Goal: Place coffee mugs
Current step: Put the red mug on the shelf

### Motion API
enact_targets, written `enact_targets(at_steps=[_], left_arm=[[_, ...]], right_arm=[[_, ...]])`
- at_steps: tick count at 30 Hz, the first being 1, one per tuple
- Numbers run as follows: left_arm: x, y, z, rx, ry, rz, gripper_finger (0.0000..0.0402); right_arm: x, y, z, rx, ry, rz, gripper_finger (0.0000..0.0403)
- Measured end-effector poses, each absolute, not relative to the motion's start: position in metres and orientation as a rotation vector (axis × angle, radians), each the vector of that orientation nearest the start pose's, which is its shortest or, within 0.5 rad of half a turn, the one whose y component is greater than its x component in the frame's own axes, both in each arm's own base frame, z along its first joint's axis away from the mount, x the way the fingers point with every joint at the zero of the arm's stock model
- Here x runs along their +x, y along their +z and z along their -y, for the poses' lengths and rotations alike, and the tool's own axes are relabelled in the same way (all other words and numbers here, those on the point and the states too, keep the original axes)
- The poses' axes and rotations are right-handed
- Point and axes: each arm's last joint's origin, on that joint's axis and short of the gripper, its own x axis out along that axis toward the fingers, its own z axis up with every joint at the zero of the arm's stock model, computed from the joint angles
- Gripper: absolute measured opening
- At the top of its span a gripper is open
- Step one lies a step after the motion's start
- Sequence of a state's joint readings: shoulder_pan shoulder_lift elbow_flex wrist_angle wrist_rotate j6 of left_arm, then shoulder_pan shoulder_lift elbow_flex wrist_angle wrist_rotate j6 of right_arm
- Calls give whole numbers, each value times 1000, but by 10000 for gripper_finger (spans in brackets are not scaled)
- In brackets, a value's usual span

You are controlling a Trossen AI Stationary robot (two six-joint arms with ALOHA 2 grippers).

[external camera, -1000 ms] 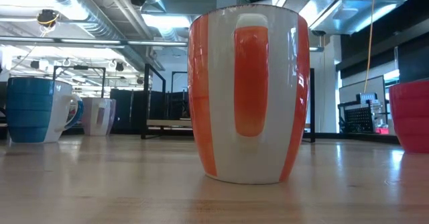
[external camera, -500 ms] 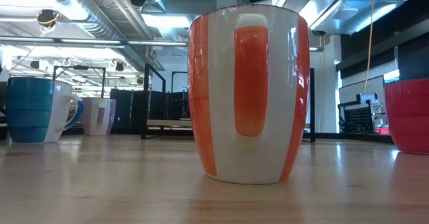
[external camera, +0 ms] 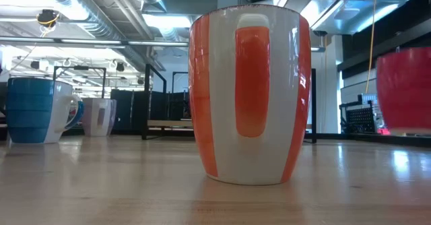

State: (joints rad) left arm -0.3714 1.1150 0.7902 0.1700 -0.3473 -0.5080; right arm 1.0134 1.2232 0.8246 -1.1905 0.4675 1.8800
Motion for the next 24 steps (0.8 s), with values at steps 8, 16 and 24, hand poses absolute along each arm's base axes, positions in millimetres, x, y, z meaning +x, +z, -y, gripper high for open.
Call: enact_targets(at_steps=[8,16,24], left_arm=[[204,320,68,-432,20,-170,135],[167,329,54,-353,35,-210,135],[146,332,45,-276,25,-224,135]], right_arm=[[138,235,-149,577,-561,-878,35],[203,248,-136,541,-573,-812,35],[271,268,-116,464,-632,-784,35]])
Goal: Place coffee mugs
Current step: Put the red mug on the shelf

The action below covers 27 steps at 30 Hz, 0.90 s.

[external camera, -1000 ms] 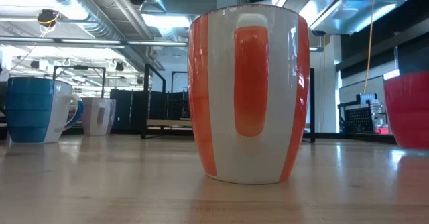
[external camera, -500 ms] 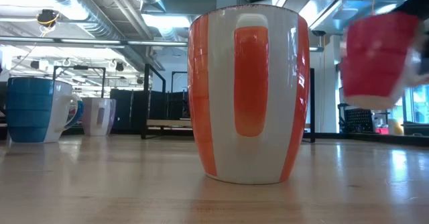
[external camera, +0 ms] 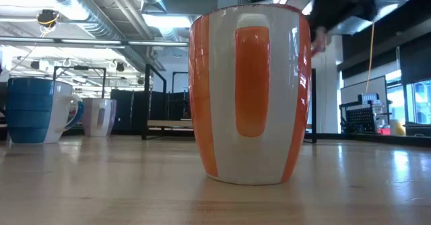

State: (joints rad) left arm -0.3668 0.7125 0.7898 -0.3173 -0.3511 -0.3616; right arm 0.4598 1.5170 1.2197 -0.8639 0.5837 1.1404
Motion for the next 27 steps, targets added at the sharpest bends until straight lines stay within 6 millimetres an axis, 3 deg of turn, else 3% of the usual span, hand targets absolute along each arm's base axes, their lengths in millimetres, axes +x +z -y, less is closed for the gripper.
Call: enact_targets(at_steps=[8,14,19,27], left_arm=[[139,335,42,-236,24,-207,135],[144,329,44,-193,28,-236,135],[146,325,45,-164,43,-249,135],[152,321,46,-143,78,-271,135]], right_arm=[[332,276,-97,464,-675,-791,35],[369,259,-78,511,-695,-861,35],[386,236,-62,581,-752,-922,35],[395,224,-51,617,-814,-900,35]])
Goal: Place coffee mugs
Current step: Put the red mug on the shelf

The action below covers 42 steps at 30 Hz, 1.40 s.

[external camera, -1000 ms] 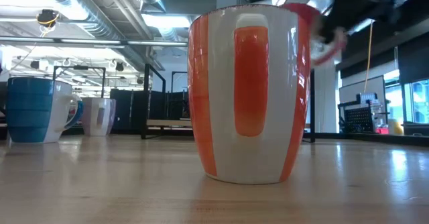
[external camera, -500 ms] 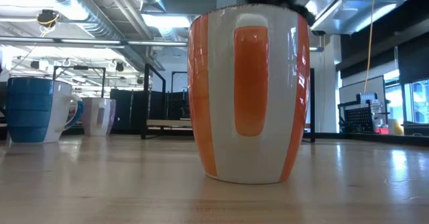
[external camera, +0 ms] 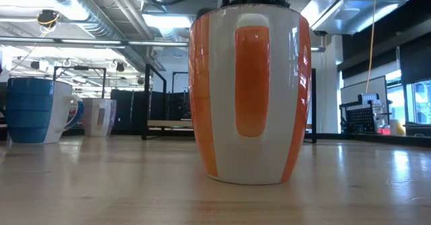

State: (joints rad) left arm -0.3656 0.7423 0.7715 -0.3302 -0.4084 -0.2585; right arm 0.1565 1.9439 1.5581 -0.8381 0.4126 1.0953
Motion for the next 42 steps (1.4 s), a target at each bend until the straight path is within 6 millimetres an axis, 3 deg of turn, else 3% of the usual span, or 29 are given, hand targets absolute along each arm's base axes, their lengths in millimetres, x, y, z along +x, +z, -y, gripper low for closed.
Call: enact_targets(at_steps=[18,27,31,34,38,42], left_arm=[[174,308,54,-135,96,-334,135],[179,307,56,-143,104,-327,135],[183,303,57,-139,109,-352,135],[189,298,60,-191,126,-375,135],[206,285,66,-256,153,-410,135],[230,271,73,-338,178,-409,135]], right_arm=[[407,194,-45,651,-837,-958,36],[409,194,-46,629,-779,-969,169],[403,223,-51,539,-690,-953,208],[387,253,-59,440,-636,-940,222],[352,295,-82,282,-566,-905,226],[315,317,-106,129,-550,-915,227]])
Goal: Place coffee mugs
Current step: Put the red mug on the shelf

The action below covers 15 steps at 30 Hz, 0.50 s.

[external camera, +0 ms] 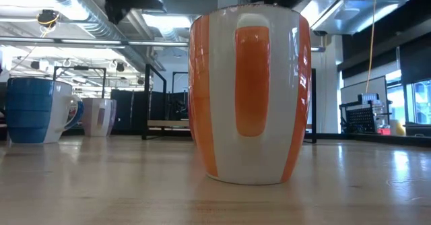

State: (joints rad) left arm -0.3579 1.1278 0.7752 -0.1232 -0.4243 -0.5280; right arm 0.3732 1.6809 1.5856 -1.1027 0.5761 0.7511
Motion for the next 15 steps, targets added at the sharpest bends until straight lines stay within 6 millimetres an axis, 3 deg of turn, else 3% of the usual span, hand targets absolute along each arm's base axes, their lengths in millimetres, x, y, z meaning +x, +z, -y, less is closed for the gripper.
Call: enact_targets(at_steps=[4,7,15], left_arm=[[257,254,78,-364,231,-425,135],[277,231,82,-348,294,-435,135],[315,183,75,-442,417,-381,135]], right_arm=[[283,325,-126,14,-605,-911,227],[263,327,-139,-37,-657,-887,227],[227,319,-162,-63,-731,-849,227]])
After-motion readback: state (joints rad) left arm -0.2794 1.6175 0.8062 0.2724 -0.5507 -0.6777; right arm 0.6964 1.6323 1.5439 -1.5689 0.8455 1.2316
